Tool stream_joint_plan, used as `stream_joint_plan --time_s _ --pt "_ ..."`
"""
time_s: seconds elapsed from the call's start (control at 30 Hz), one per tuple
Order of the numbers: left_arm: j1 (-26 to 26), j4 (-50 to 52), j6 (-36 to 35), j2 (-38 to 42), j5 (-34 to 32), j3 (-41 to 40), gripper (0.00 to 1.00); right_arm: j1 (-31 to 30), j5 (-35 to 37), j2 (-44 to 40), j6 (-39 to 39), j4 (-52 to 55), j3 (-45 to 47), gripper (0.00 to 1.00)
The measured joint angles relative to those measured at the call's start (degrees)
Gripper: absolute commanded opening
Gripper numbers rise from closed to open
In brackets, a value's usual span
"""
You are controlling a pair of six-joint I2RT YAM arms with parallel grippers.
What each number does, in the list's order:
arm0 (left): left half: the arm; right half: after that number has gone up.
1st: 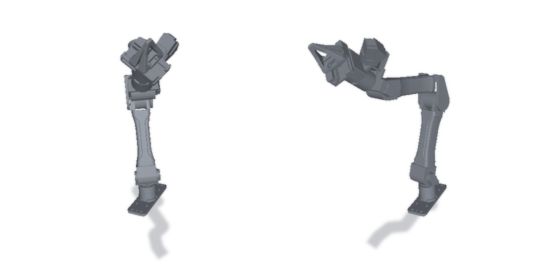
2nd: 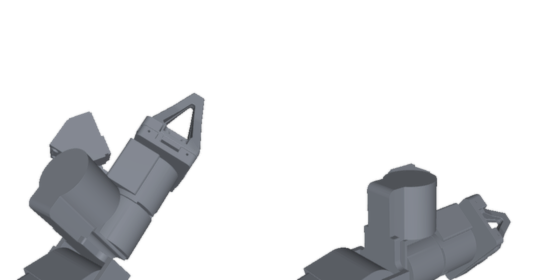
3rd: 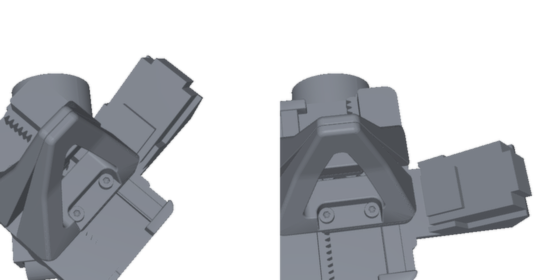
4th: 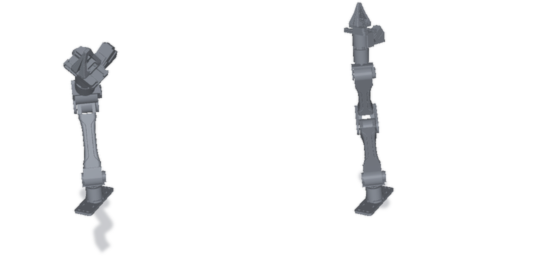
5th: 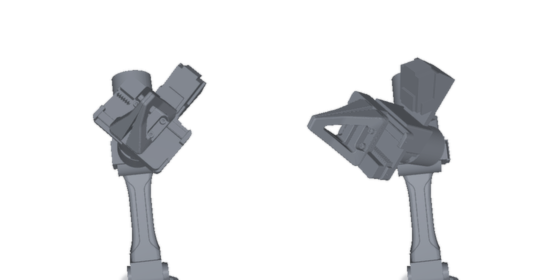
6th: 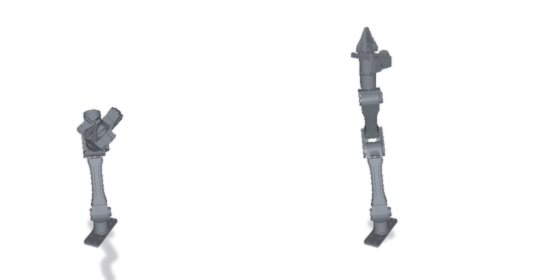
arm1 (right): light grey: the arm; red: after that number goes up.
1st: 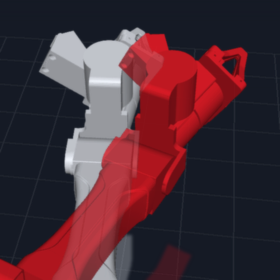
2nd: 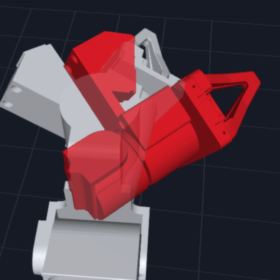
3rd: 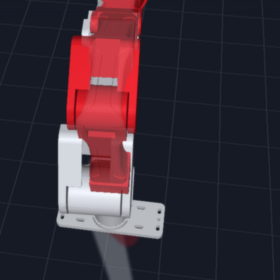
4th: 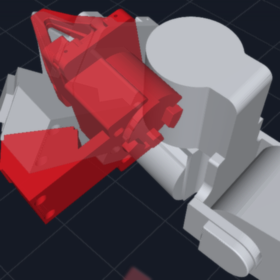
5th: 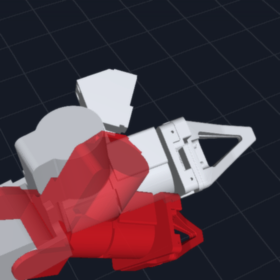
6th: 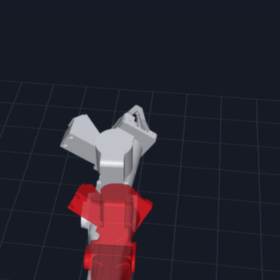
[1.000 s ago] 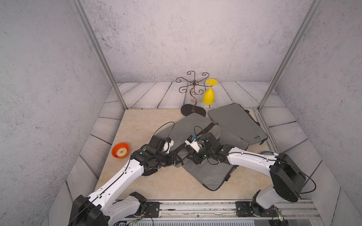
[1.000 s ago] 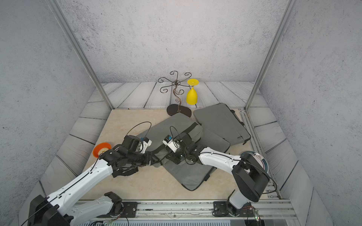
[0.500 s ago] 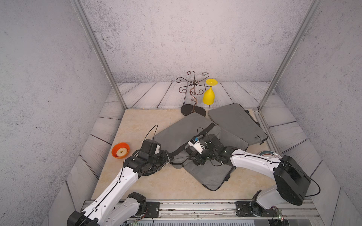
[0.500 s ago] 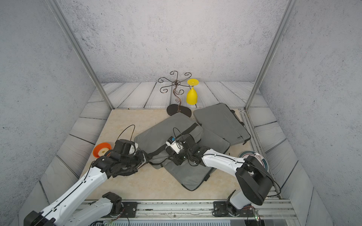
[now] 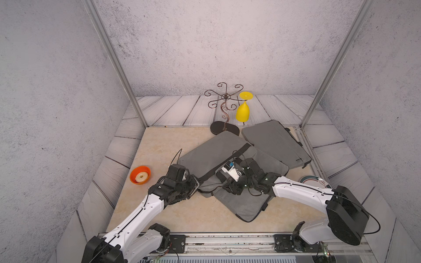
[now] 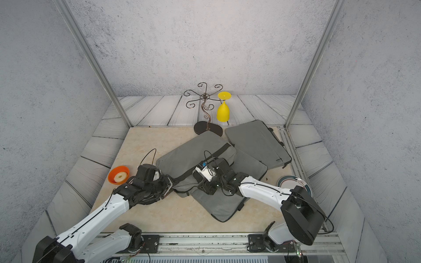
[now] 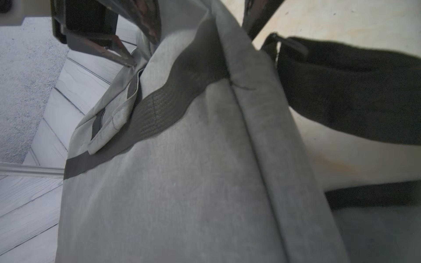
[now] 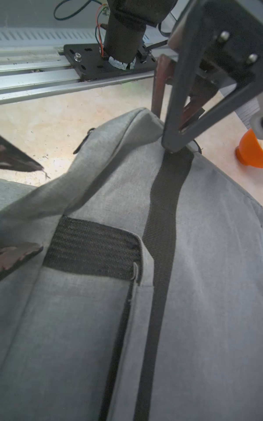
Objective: Open the zippered laptop bag and take out the laptop
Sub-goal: Unzip the zipper on the zippered laptop bag.
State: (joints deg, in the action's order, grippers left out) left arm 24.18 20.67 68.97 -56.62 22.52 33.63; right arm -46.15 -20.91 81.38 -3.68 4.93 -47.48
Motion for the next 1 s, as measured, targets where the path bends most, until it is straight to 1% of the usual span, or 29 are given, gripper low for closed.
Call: stream_joint_plan --time_s 0.1,0.2,0.23,0.27,0.5,0.67,0.87,1.0 --pt "-0.02 -0.81 0.33 -1.46 -0.2 0.17 0.26 -0.39 -0.11 -1.9 -0.9 0.0 1.55 0.58" --pt "-0.02 -0.46 0.07 -2.99 -0.24 1.01 0.09 -1.62 -0.11 -3.54 -1.33 -0.11 2.78 0.6" --pt "-0.02 -0.31 -0.26 -3.41 -0.2 1.49 0.02 -2.29 -0.13 -3.87 -1.44 -0.22 3.02 0.6" --pt "-0.02 -0.24 -0.35 -3.65 -0.2 1.81 0.0 -3.04 -0.2 -4.0 -1.57 -0.48 3.17 0.6" --pt "-0.02 0.96 -1.29 -3.82 -0.02 3.1 0.0 -7.5 -0.46 -3.06 -2.71 -5.03 3.5 0.59" --pt "-0.02 1.9 -1.73 -3.76 0.28 4.26 0.0 -9.62 -0.74 0.55 -5.05 -11.06 4.15 0.52" --pt "-0.02 2.16 -2.27 -3.74 0.55 4.33 0.0 -10.14 -1.27 5.16 -9.03 -17.79 4.92 0.4" --pt "-0.02 2.32 -2.6 -3.74 0.68 4.5 0.0 -10.14 -1.01 7.28 -10.99 -21.2 4.92 0.37"
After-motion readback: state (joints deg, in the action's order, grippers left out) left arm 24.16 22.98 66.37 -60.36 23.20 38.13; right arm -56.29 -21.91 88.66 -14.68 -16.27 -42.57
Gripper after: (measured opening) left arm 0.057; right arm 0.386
